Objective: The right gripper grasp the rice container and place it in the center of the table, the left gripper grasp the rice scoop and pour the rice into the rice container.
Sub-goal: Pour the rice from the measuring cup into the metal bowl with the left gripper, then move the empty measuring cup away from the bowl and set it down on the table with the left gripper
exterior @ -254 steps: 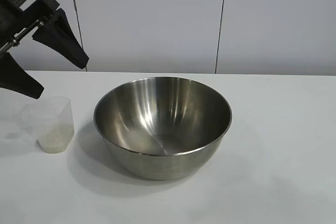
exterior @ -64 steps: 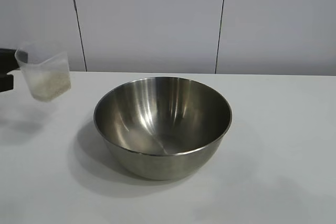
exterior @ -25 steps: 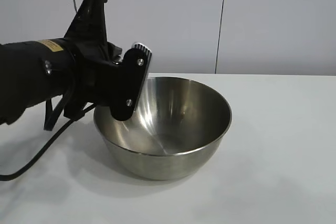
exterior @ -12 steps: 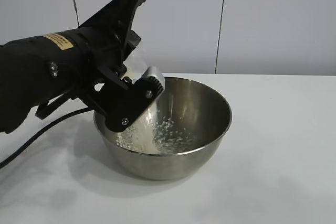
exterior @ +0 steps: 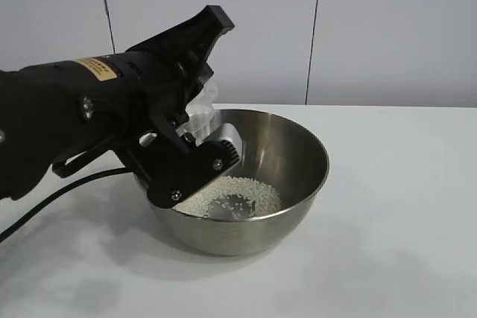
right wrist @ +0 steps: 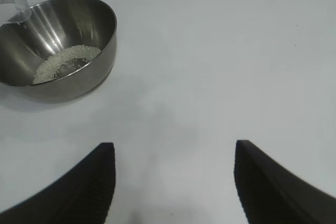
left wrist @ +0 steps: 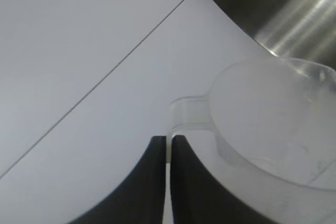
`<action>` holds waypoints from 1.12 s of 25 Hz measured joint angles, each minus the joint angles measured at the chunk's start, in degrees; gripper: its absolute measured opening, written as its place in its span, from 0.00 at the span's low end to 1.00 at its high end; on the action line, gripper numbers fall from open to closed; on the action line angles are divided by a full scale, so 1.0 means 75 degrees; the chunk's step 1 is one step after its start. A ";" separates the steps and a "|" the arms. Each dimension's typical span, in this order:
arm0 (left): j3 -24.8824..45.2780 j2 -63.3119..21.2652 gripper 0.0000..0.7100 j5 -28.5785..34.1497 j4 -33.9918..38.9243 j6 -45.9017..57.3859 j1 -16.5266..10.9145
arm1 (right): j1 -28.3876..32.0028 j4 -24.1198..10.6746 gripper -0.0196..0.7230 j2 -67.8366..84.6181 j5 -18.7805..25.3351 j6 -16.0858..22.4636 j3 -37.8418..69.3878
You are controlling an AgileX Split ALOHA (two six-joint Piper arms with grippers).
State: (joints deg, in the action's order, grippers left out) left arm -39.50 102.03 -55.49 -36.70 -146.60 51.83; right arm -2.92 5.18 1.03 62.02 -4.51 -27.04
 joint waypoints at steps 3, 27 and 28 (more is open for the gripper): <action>-0.0313 0.0000 0.01 -0.0880 -0.0716 0.2221 0.0000 | 0.0000 0.0000 0.63 0.0000 0.0000 0.0000 0.0000; 0.1265 -0.1358 0.01 -0.0467 -0.1207 1.5780 -0.1865 | 0.0000 0.0012 0.63 0.0000 -0.0008 0.0000 0.0000; 0.1525 -0.1358 0.01 -0.0399 -0.0520 1.6269 -0.2116 | 0.0000 0.0012 0.63 0.0000 -0.0008 0.0000 0.0000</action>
State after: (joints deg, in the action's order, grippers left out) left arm -28.06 91.85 -58.48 -40.60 -24.58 35.97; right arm -2.92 5.28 1.03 61.96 -4.51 -27.04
